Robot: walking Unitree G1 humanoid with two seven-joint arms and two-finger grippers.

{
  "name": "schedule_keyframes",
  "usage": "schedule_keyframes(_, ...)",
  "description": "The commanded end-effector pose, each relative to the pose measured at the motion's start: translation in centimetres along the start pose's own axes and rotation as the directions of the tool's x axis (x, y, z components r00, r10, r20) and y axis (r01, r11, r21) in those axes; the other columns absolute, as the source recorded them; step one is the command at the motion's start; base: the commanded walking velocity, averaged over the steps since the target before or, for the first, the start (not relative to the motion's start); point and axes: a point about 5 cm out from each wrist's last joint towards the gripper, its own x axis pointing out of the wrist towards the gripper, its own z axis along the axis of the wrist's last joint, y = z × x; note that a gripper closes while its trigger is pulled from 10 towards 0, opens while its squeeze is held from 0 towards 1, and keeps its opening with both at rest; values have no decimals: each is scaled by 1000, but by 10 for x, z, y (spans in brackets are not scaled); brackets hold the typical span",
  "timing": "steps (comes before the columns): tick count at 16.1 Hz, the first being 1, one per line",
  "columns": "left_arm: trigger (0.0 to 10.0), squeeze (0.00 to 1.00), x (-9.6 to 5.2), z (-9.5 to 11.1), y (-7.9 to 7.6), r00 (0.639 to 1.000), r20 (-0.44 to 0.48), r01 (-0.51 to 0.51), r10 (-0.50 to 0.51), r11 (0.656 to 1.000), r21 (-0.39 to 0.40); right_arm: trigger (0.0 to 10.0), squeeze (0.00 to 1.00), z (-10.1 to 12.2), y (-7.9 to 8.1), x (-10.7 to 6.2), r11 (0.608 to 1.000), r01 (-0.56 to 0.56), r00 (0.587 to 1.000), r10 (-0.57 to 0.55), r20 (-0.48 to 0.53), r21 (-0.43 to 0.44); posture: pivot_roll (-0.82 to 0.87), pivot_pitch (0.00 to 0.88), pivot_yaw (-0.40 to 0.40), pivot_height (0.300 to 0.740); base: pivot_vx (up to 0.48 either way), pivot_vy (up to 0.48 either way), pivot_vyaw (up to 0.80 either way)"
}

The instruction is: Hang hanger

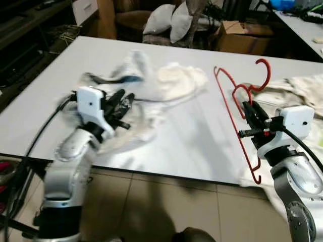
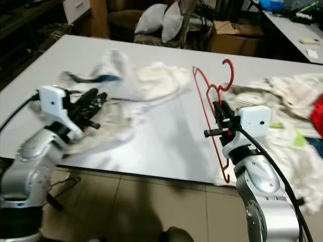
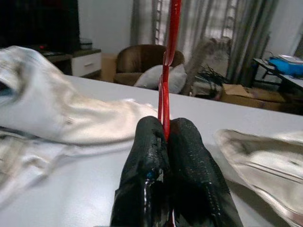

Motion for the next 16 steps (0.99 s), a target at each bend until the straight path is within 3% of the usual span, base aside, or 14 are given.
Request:
schedule_keyframes(1,10000,0,3,2,-5,1000,-6,17,-17,1000,18,10000,0,3,-3,-2,1000,24,1000,-24,3,-10,-155,0,-2,740,0,-480,0)
schedule_keyframes(2,10000,0,4,1,-6,1000,-9,18,-17,1000,15,10000,0,3,-1,-3,1000,13,1000,-13,-1,-7,-161,0,3,740,0,-480,0)
schedule_keyframes(5,10000,0,5,-2,-5,999,-35,14,-15,1000,-23,10000,0,5,6,-5,999,-46,999,46,-3,-16,-171,0,10,740,0,480,-800)
schedule_keyframes(7,10000,0,6,-1,-5,999,-29,13,-13,1000,-5,10000,0,6,8,-5,997,-73,997,73,-5,-24,-173,0,15,740,0,480,0)
schedule_keyframes(10,10000,0,7,1,-2,1000,-23,-5,6,999,44,10000,0,9,6,-4,995,-100,995,100,-13,-26,-175,0,19,740,0,-320,0)
schedule_keyframes(11,10000,0,7,1,-1,1000,-27,-13,14,1000,14,10000,0,11,5,-3,992,-121,993,121,-12,-33,-173,0,21,740,0,0,0)
schedule_keyframes(13,10000,0,13,11,0,999,-10,39,-38,998,58,10000,0,17,-2,3,971,-232,973,231,-18,-60,-176,0,27,740,0,0,0)
schedule_keyframes(14,10000,608,17,18,-1,996,1,91,-91,995,45,10000,0,22,-5,6,950,-301,954,300,-23,-85,-176,0,30,740,0,0,0)
schedule_keyframes(15,10000,1000,20,24,-3,987,4,162,-162,985,66,10000,0,26,-6,8,917,-381,924,379,-39,-118,-177,0,31,740,0,0,0)
schedule_keyframes(16,10000,1000,21,32,-4,972,4,232,-233,967,103,10000,0,28,-7,9,878,-459,889,454,-64,-138,-177,0,32,740,0,0,0)
